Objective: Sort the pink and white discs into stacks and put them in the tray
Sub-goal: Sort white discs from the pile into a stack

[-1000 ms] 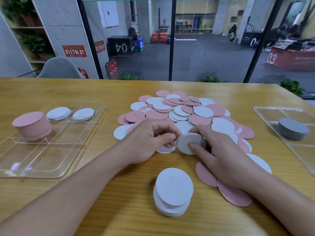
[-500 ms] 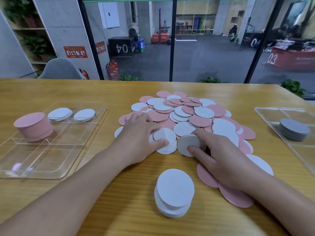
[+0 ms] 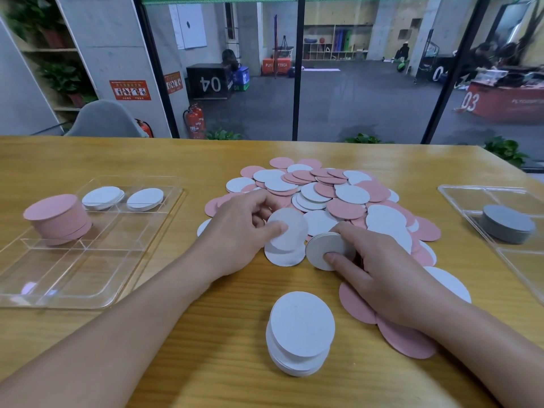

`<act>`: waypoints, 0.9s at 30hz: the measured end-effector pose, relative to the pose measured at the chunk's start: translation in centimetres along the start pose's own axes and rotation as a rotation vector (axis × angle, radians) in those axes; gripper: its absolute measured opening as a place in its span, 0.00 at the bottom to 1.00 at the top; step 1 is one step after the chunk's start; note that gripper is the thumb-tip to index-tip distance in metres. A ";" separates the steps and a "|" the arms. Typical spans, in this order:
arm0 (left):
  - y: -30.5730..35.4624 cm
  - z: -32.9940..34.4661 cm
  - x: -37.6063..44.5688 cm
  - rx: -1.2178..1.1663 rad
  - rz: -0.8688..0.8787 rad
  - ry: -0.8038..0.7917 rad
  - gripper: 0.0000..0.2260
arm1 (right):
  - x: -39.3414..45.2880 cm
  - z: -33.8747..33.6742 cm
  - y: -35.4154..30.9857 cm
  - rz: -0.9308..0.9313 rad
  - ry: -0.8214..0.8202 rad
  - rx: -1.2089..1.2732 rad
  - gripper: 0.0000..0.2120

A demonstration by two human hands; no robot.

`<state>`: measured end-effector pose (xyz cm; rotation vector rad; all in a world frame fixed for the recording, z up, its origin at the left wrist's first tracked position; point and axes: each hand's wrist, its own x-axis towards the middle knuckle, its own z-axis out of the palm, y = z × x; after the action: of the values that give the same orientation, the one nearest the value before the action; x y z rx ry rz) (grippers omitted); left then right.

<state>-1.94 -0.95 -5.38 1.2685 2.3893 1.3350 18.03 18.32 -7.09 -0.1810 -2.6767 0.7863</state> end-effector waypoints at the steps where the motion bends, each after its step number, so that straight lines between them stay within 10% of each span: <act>1: -0.1 -0.1 0.1 -0.045 0.016 0.017 0.04 | 0.0 0.0 -0.1 0.002 0.000 0.000 0.10; 15: 0.8 0.7 -1.0 -0.144 0.153 -0.361 0.14 | -0.1 0.2 0.0 -0.012 -0.015 -0.015 0.03; 20: 0.2 -1.5 -0.2 0.127 0.079 -0.199 0.06 | 0.0 0.4 0.4 -0.014 -0.020 -0.013 0.04; 27: -0.1 -1.4 -0.3 0.501 0.028 -0.281 0.22 | 0.0 0.3 0.3 -0.008 -0.009 -0.011 0.06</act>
<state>-2.45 -2.09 -4.71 1.4833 2.5813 0.5180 17.89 18.42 -7.49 -0.1704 -2.6889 0.7722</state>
